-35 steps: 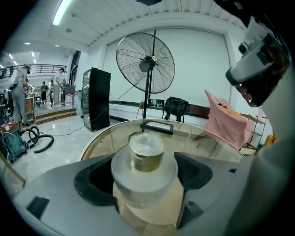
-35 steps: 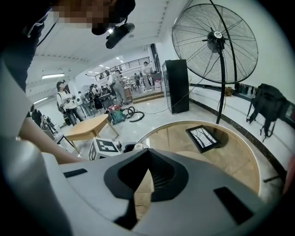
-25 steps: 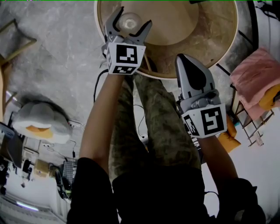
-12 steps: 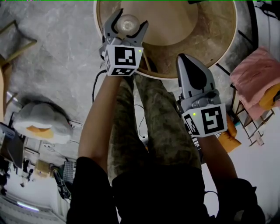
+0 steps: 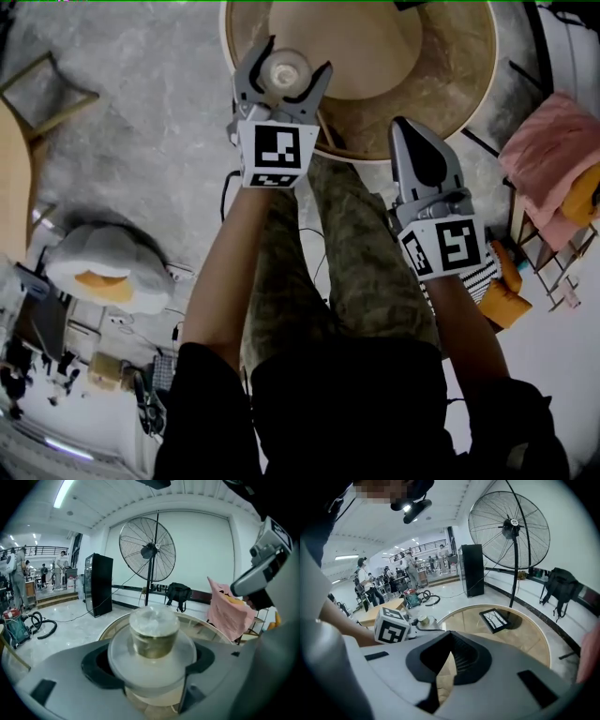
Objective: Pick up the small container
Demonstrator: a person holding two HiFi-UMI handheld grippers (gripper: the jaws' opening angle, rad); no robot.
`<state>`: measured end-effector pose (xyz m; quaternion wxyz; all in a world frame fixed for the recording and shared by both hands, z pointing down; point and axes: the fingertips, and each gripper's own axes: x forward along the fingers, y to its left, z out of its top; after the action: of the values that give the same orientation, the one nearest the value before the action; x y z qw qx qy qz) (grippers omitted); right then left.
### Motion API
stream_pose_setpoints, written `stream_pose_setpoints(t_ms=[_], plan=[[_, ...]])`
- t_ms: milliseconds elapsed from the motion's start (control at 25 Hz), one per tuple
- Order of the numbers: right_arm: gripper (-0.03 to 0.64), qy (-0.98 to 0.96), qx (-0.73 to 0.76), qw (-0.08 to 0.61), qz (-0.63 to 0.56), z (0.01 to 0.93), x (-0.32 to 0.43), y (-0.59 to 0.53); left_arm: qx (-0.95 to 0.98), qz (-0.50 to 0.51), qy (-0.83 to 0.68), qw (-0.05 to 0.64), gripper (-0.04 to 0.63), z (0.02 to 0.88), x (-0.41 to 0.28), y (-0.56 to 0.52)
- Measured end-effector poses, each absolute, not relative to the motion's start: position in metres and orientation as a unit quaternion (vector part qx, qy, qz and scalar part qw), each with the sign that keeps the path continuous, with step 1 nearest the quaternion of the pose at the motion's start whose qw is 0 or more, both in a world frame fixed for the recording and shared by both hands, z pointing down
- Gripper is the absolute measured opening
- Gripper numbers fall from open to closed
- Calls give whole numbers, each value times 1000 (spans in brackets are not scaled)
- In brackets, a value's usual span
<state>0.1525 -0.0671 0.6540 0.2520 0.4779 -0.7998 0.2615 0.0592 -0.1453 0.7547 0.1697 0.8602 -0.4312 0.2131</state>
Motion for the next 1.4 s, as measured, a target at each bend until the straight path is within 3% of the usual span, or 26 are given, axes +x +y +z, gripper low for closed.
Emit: stream_pose_setpoints(t_ms=[600, 880, 1120, 1400], plan=[[15, -783, 552, 213, 192, 466, 154, -55, 892, 221, -362, 155, 357, 521, 30, -78], [15, -755, 592, 192, 207, 377, 151, 1, 899, 202, -358, 148, 357, 407, 14, -38], [15, -773, 583, 181, 174, 311, 111, 17, 901, 188, -356, 163, 357, 364, -11, -6], [15, -777, 588, 173, 143, 272, 132, 27, 894, 189, -368, 171, 357, 348, -5, 19]])
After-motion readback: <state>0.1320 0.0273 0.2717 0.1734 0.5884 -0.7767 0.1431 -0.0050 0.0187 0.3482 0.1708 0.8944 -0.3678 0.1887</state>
